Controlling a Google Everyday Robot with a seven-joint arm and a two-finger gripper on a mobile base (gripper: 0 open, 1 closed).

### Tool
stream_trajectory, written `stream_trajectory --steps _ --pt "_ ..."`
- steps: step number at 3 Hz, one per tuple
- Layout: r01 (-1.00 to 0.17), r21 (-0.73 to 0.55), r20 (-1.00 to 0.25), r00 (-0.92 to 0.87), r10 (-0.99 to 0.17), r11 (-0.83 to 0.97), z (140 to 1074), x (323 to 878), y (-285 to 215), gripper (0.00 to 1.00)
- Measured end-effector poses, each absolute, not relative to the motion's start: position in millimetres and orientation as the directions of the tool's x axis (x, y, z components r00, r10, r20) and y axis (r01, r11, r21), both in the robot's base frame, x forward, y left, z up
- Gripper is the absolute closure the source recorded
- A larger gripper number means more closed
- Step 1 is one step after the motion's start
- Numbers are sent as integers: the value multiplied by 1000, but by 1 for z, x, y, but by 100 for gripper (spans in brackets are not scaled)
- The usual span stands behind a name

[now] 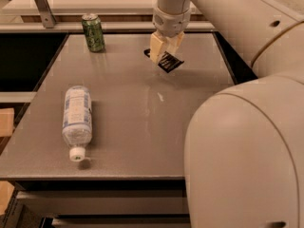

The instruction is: Pick rxbar chocolate

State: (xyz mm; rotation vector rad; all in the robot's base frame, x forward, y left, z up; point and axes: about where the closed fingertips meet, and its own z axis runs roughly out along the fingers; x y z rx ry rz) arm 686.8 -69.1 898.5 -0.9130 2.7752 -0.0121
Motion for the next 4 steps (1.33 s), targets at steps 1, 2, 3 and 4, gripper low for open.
stream_trajectory --steps 1,2,3,4 --pt "-603 -72 -242 -762 -600 794 915 681 -74 100" --pt "-641 -70 -276 -724 -632 765 931 675 -75 100" --pt "-685 -72 -306 -677 -669 725 947 665 -70 100" --pt "-731 -94 -340 -615 -712 676 969 652 -60 100"
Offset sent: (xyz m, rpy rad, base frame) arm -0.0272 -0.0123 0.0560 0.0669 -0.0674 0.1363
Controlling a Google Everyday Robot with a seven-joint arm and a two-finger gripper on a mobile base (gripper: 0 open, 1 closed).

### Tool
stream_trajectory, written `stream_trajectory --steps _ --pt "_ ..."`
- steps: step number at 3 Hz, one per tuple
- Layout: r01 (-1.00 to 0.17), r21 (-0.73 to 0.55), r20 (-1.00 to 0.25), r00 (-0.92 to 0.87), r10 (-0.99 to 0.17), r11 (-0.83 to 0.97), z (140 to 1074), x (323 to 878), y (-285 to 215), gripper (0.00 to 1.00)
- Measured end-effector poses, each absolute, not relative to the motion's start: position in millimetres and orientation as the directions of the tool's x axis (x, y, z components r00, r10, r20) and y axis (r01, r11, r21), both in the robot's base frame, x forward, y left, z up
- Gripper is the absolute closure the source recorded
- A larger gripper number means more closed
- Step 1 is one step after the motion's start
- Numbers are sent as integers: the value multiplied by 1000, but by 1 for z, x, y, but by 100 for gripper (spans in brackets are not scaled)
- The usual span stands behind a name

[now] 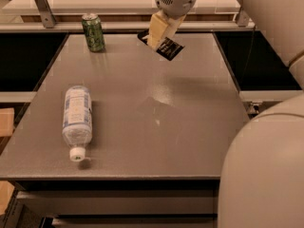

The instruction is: Pick rxbar chocolate

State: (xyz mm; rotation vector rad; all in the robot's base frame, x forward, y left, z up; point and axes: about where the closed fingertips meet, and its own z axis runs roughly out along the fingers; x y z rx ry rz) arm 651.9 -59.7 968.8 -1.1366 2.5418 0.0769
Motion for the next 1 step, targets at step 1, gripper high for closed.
stream_trajectory --steps 1 --pt "-731 -94 -340 -615 -712 676 969 652 -60 100"
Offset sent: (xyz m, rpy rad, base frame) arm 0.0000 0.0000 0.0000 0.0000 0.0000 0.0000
